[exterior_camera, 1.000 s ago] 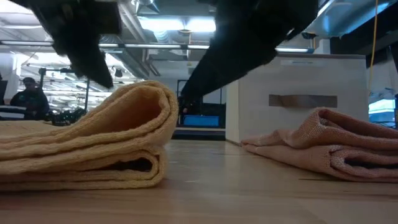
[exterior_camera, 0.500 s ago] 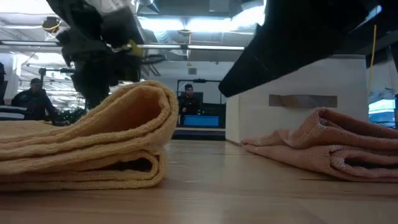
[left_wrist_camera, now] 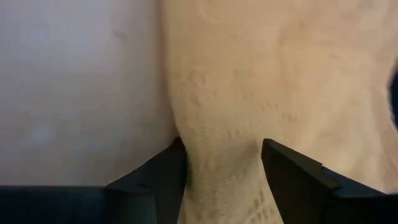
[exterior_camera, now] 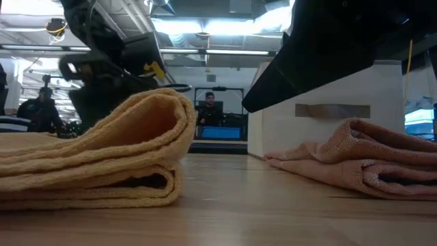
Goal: Fold towel
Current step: Stack the yellow towel into the light orange towel
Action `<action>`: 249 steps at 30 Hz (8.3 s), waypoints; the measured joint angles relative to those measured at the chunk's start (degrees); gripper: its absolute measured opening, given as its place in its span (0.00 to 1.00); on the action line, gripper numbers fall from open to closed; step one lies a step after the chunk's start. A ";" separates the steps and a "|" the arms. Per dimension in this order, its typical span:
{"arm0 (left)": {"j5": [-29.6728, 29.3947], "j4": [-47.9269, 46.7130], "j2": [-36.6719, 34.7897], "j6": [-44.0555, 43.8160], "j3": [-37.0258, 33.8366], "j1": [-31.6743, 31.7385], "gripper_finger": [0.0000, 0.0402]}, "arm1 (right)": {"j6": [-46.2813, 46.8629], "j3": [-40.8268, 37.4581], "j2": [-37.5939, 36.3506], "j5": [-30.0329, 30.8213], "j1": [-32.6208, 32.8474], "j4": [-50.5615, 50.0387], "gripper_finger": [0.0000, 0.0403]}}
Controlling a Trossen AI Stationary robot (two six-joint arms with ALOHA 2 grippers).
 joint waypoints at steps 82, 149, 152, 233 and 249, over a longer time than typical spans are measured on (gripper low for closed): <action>-31.32 -3.53 -0.70 -3.21 16.27 -28.08 0.04 | -2.93 1.49 -0.12 -38.52 -19.18 11.53 0.68; -19.74 -18.48 -4.02 -12.45 13.82 -25.94 0.40 | -7.43 2.01 3.96 -51.01 -20.59 13.61 0.07; -19.63 -15.08 -3.99 -12.41 12.16 -26.16 0.40 | -7.45 2.01 3.96 -51.04 -20.57 13.56 0.04; -27.45 15.12 14.62 5.85 42.61 -24.65 0.08 | 33.34 7.08 -28.13 -14.57 14.19 -46.72 0.04; -31.79 12.90 15.50 10.62 39.55 -15.51 0.08 | 31.61 1.05 -28.17 -2.73 7.98 -61.05 0.04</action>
